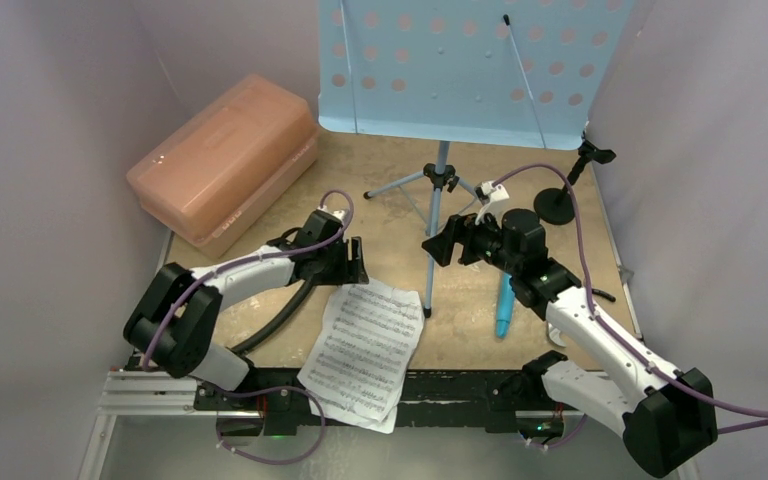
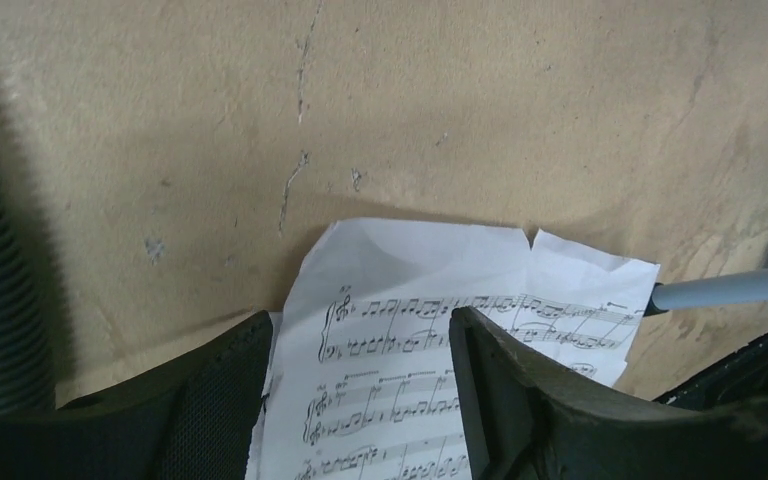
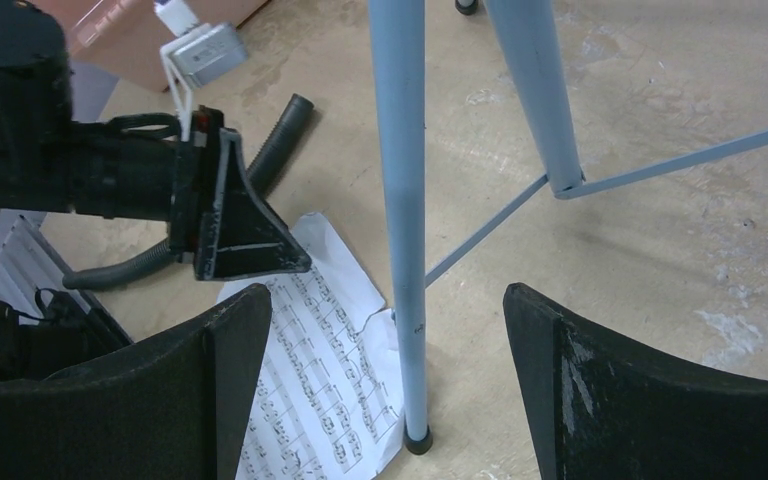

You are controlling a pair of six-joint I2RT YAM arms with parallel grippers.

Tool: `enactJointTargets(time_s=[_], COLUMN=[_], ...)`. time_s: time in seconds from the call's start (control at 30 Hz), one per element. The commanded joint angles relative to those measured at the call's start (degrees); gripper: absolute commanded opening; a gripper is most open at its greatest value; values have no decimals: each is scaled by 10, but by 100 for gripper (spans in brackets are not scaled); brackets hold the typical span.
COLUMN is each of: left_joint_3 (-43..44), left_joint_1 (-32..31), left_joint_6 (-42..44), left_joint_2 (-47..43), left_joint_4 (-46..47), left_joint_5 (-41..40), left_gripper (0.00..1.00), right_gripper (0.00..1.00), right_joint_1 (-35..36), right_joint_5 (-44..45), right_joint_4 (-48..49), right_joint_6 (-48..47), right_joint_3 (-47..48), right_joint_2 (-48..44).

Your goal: Set up the instrument practice props

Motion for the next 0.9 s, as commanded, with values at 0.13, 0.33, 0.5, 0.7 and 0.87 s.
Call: enactJointTargets(time_s=[0.13, 0.33, 0.5, 0.7, 0.87], left_joint_3=[51, 61, 53, 39, 54], left_joint_1=[4, 4, 4, 4, 4], left_joint_6=[58, 47, 52, 61, 89], left_joint_2=[81, 98, 111, 128, 136], left_joint_4=[111, 175, 187, 193, 185], left_joint_5=[102, 181, 217, 228, 252], left_gripper=[62, 50, 37, 28, 8], right_gripper=[88, 88, 89, 89, 89], right_joint_1=[1, 2, 1, 1, 1], right_joint_5=[2, 7, 9, 10, 12], right_joint_4=[6, 5, 7, 7, 3], right_joint_6=[-15, -15, -16, -17, -20], right_joint_3=[31, 34, 35, 43, 48], right_joint_2=[0, 3, 7, 15, 16])
